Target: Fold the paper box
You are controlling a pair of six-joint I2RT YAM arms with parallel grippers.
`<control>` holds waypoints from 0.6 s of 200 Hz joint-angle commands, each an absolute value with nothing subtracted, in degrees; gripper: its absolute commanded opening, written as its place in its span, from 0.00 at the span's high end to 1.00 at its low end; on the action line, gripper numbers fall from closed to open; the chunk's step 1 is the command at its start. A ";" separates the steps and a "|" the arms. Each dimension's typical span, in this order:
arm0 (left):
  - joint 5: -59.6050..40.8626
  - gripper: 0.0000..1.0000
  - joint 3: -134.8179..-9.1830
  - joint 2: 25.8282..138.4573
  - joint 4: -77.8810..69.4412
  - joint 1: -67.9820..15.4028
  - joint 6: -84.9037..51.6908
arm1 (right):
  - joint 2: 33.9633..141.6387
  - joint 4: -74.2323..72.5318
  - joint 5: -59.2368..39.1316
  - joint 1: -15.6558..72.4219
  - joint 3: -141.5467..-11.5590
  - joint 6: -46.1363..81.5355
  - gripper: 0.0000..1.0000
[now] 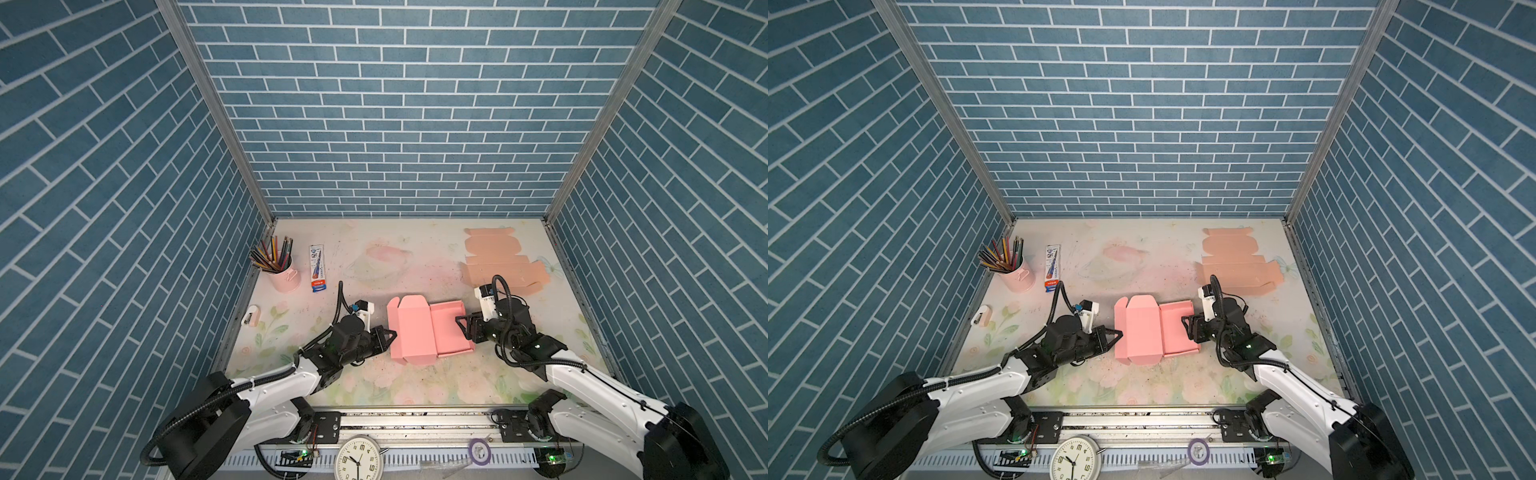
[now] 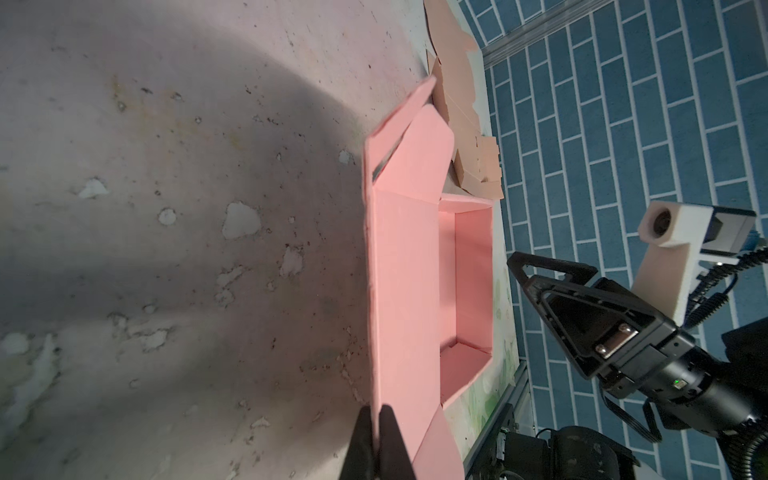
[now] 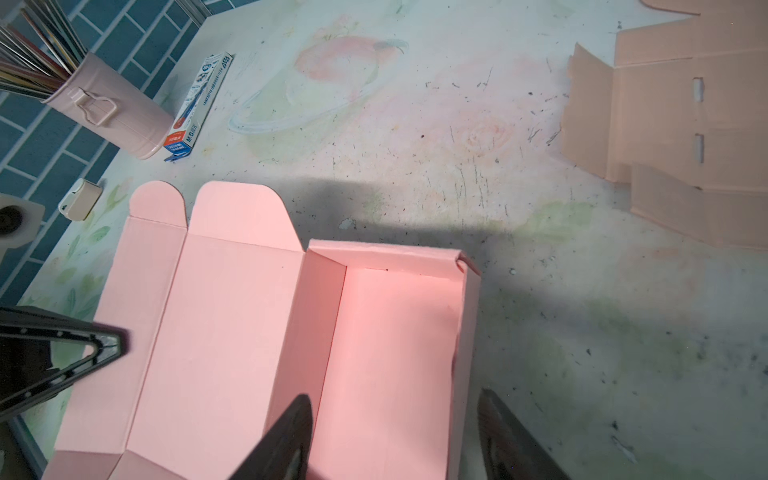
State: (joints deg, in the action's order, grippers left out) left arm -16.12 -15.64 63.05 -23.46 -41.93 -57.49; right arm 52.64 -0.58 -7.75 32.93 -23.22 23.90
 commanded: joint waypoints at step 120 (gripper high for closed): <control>-15.99 1.00 -36.85 58.17 9.99 -40.27 -29.98 | 46.70 -12.58 -19.03 32.78 -27.10 10.86 0.35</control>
State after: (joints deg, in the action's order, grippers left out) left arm -15.31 -32.03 58.39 1.52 -41.19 -37.98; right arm 45.28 -5.02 -12.64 32.93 -23.90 17.19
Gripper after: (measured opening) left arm 0.055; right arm 0.645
